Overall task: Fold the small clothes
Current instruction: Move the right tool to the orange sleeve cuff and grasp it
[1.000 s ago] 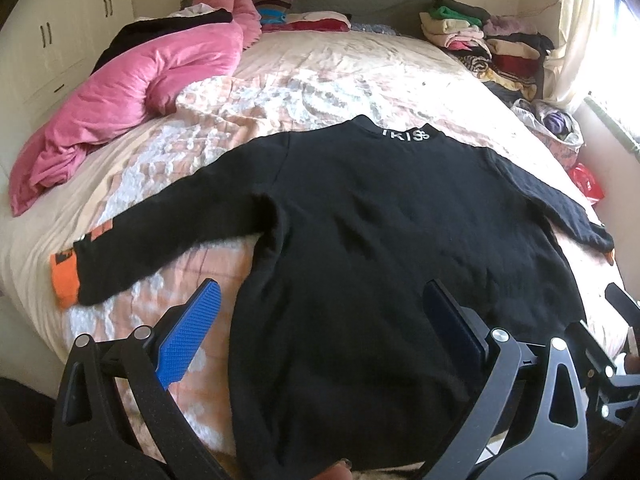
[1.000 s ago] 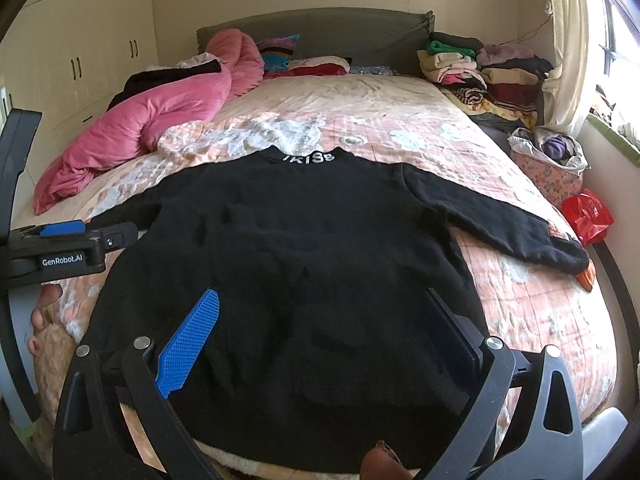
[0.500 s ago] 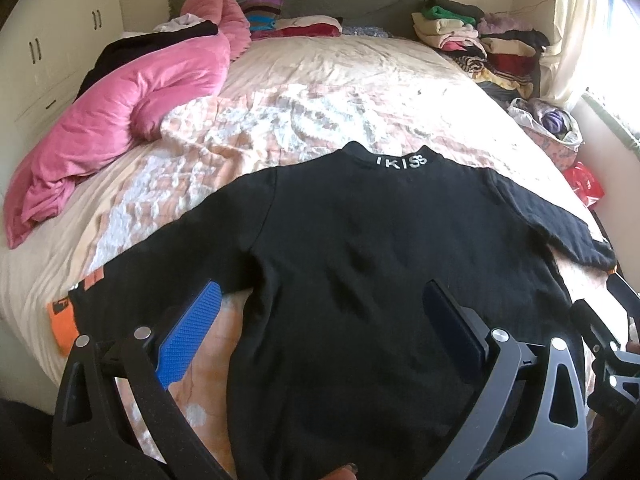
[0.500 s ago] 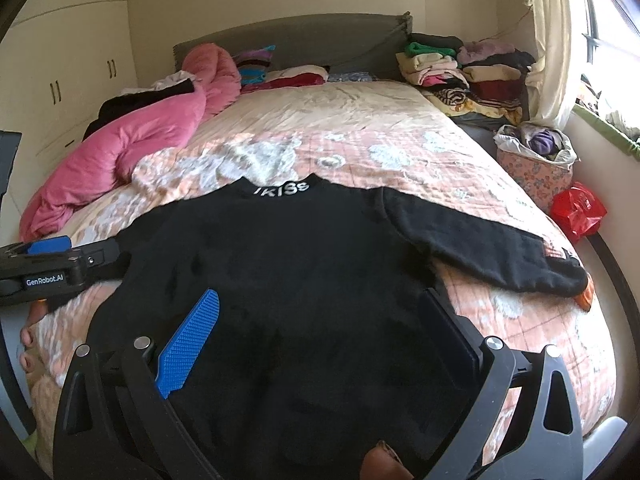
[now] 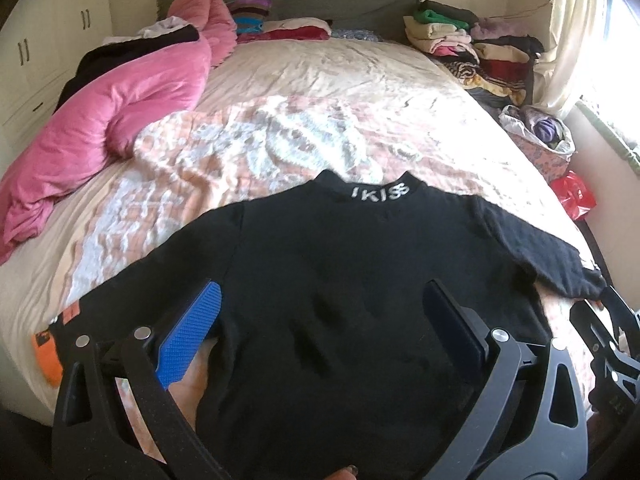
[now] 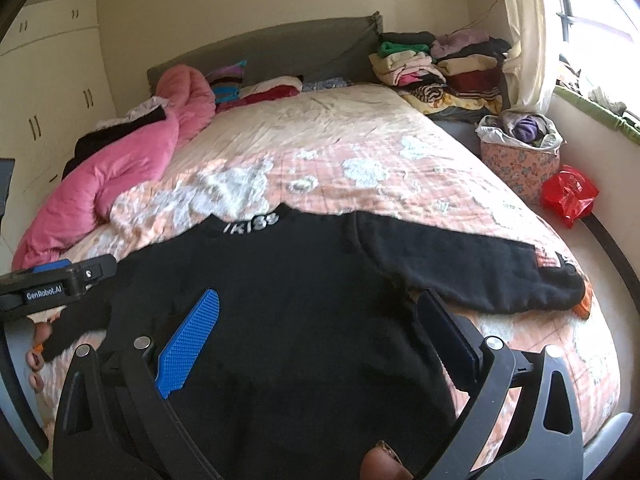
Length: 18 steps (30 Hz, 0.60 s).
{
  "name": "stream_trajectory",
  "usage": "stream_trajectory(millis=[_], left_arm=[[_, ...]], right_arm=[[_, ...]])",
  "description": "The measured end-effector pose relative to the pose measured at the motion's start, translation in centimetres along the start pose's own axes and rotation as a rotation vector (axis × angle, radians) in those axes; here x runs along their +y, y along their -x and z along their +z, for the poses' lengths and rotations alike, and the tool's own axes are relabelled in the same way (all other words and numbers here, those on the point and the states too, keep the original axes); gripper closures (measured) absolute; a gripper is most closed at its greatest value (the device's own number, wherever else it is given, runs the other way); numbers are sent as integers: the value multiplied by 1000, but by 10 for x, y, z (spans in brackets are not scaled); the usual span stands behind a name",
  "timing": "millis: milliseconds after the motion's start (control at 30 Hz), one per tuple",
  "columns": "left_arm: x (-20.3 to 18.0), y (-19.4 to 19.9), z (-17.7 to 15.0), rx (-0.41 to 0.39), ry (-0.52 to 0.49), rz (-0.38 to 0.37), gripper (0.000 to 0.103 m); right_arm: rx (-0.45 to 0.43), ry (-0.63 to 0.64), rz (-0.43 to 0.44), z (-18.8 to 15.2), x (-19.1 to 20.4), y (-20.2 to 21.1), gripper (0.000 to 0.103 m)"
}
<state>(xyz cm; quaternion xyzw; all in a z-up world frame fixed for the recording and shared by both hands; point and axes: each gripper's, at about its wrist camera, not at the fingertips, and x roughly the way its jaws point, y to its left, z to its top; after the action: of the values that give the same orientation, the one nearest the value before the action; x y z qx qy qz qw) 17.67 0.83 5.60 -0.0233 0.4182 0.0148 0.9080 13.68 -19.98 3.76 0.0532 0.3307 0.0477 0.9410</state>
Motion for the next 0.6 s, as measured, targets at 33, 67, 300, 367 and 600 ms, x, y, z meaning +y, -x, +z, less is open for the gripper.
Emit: stream_trajectory(millis=[33,67,300,367,600], left_arm=[[-3,-1,4,-3,-5,-3,8],[-7,-2,7,-6,-7,-7,8],[-25,-11,32,-16,-15,-25,8],[-28,-13,37,-17,-16,-26,8],[-46,-23,61,-30,-29,-32,8]], right_arm=[[-4,-7,-6,4,-3,-1,4],[-9,-12,-9,7,-5,-1,4],[-34,-55,-34,25,-25,-6,4],[-41,-75,-41,31,-34,-7,4],[-51,-133,-81,47,-59,-13,4]])
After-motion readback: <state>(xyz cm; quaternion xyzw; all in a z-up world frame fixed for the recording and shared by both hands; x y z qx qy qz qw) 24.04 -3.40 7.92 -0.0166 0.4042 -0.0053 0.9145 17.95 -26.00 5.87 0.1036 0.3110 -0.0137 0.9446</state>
